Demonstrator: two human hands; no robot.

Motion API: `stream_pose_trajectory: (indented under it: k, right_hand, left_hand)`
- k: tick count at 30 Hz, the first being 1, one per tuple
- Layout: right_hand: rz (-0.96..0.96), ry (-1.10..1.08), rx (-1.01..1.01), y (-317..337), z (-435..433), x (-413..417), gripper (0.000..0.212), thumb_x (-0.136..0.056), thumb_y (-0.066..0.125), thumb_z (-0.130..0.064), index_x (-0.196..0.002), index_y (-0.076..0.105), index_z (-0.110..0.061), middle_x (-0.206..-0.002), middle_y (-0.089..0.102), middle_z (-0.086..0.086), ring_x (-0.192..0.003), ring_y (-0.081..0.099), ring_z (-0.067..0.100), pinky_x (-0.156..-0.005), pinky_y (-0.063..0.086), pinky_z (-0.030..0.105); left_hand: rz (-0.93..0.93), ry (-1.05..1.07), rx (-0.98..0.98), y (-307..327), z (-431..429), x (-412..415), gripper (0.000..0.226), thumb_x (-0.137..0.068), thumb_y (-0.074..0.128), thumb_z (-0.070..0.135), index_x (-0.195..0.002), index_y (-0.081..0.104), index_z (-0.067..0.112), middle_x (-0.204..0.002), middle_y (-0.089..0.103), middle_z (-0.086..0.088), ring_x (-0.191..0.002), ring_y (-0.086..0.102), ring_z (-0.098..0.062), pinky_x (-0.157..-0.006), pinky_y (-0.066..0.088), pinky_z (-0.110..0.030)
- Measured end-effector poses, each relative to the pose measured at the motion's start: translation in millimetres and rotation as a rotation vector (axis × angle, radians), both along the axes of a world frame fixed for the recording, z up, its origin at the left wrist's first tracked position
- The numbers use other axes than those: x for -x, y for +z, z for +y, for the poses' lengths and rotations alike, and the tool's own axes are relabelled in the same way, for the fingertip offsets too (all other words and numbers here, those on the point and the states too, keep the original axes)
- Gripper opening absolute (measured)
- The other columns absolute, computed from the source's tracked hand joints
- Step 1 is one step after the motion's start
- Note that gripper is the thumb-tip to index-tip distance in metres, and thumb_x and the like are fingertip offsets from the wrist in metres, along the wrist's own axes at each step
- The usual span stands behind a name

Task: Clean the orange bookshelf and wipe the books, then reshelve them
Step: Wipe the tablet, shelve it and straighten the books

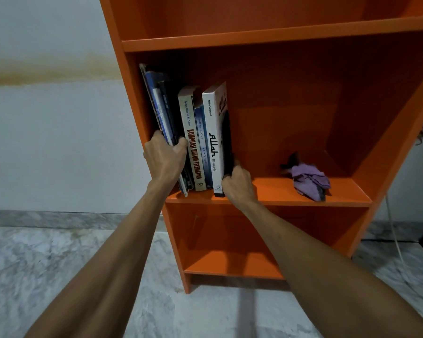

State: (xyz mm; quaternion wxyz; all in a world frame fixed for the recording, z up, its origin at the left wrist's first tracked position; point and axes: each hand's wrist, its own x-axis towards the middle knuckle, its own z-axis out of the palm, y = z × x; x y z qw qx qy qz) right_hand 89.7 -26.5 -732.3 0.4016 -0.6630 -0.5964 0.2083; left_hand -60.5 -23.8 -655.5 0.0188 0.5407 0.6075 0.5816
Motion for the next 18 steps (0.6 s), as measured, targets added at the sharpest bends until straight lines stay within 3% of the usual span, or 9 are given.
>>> stream_pose_trajectory:
  k: [4,6,9,12,15,18]
  right_hand:
    - [0.021,-0.002,0.028,1,3,3,0.017,-0.089,0.047,-0.002,-0.104,0.050,-0.008,-0.098,0.059,0.007,-0.084,0.063,0.025,-0.069,0.058,0.039]
    - [0.022,0.008,0.036,4,2,7,0.009,-0.086,0.049,-0.003,-0.090,0.047,-0.011,-0.095,0.060,0.009,-0.085,0.065,0.028,-0.073,0.059,0.047]
    - [0.044,0.033,0.048,6,3,17,0.010,-0.084,0.052,-0.009,-0.082,0.047,-0.017,-0.094,0.061,0.008,-0.081,0.064,0.028,-0.067,0.057,0.043]
    - [0.092,0.061,0.031,8,5,24,0.017,-0.079,0.052,-0.010,-0.095,0.058,-0.013,-0.094,0.065,0.008,-0.077,0.065,0.026,-0.063,0.060,0.041]
    - [0.111,0.056,0.016,8,5,21,0.032,-0.081,0.053,-0.011,-0.112,0.059,-0.012,-0.095,0.067,0.006,-0.073,0.064,0.023,-0.057,0.056,0.036]
    - [0.160,0.095,-0.026,8,6,17,0.049,-0.080,0.054,-0.009,-0.128,0.058,-0.019,-0.101,0.070,0.002,-0.074,0.067,0.024,-0.056,0.058,0.036]
  left_hand:
    - [0.008,-0.019,-0.051,-11,1,-1,0.029,-0.092,0.060,0.035,-0.103,0.057,0.008,-0.092,0.063,-0.003,-0.073,0.057,-0.012,-0.061,0.046,-0.015]
    - [-0.044,-0.026,-0.052,-18,3,-3,0.036,-0.095,0.053,0.044,-0.108,0.055,0.010,-0.096,0.065,-0.004,-0.076,0.060,-0.014,-0.062,0.050,-0.018]
    - [-0.192,-0.073,0.014,-30,3,-7,0.050,-0.097,0.040,0.055,-0.111,0.053,0.008,-0.094,0.063,-0.006,-0.076,0.062,-0.019,-0.060,0.051,-0.028]
    - [-0.298,-0.129,0.049,-34,-1,-12,0.059,-0.098,0.033,0.057,-0.118,0.050,0.005,-0.104,0.063,-0.010,-0.091,0.062,-0.026,-0.075,0.053,-0.039]
    - [-0.306,-0.129,0.071,-37,-5,-16,0.056,-0.101,0.034,0.049,-0.131,0.039,0.002,-0.122,0.056,-0.014,-0.110,0.055,-0.027,-0.089,0.047,-0.035]
    - [-0.202,-0.131,0.027,-61,-26,-30,0.069,-0.102,0.034,0.046,-0.151,0.009,0.005,-0.155,0.023,-0.015,-0.142,0.025,-0.024,-0.114,0.022,-0.028]
